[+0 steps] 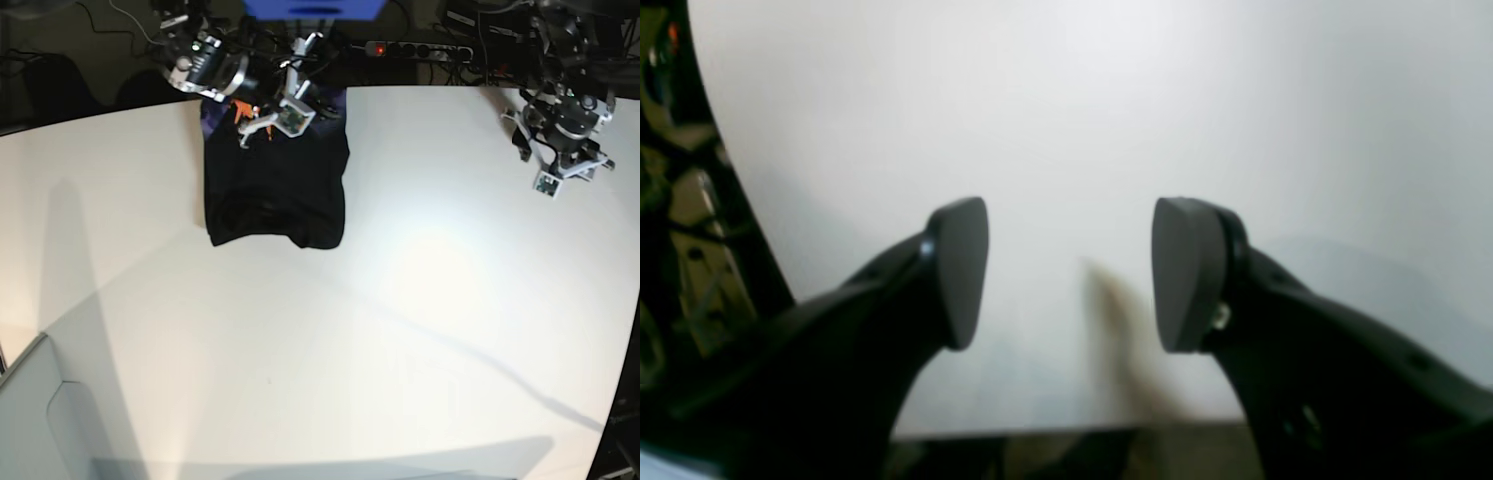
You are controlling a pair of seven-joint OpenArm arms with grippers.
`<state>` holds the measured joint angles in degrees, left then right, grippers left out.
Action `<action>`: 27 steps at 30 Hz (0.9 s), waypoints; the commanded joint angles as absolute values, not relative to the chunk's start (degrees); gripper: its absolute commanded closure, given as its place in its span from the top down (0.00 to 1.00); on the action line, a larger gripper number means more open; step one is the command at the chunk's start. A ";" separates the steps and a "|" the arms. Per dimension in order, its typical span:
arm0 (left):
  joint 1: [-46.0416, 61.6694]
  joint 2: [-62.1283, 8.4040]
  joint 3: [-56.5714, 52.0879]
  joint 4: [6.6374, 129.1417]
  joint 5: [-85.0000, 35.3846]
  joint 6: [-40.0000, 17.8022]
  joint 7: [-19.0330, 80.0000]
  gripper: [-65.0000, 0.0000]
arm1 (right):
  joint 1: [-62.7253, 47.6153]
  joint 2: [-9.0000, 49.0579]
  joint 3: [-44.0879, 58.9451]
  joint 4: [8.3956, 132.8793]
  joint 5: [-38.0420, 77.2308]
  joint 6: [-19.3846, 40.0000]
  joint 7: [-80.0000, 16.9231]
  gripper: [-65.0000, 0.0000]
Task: Fold the T-shirt properly
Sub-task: 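Grasp the bundle with the right gripper and straighten it on the table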
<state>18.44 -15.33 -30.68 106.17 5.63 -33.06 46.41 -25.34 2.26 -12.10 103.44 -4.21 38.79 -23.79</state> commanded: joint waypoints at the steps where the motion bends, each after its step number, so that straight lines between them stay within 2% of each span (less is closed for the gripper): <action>1: 18.33 -15.34 -31.52 107.12 5.41 -32.66 45.76 0.57 | -23.96 2.07 -12.79 102.46 -2.95 40.00 -21.85 0.00; 8: 20.53 -14.73 -33.80 107.12 5.41 -32.66 45.76 0.57 | -22.20 2.51 -13.23 98.77 -2.95 40.00 -21.85 0.00; 16: 22.29 -14.73 -33.80 107.12 5.41 -32.66 45.76 0.57 | -24.66 3.74 -13.05 112.75 -2.95 40.00 -22.20 0.00; 27: 23.43 -13.58 -33.63 109.23 5.41 -32.66 45.76 0.57 | -17.10 1.80 -12.70 94.55 -2.86 40.00 -21.85 0.00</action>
<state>23.40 -12.95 -33.45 108.27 5.39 -33.08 46.54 -17.26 2.02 -12.75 93.41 -3.90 38.76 -23.33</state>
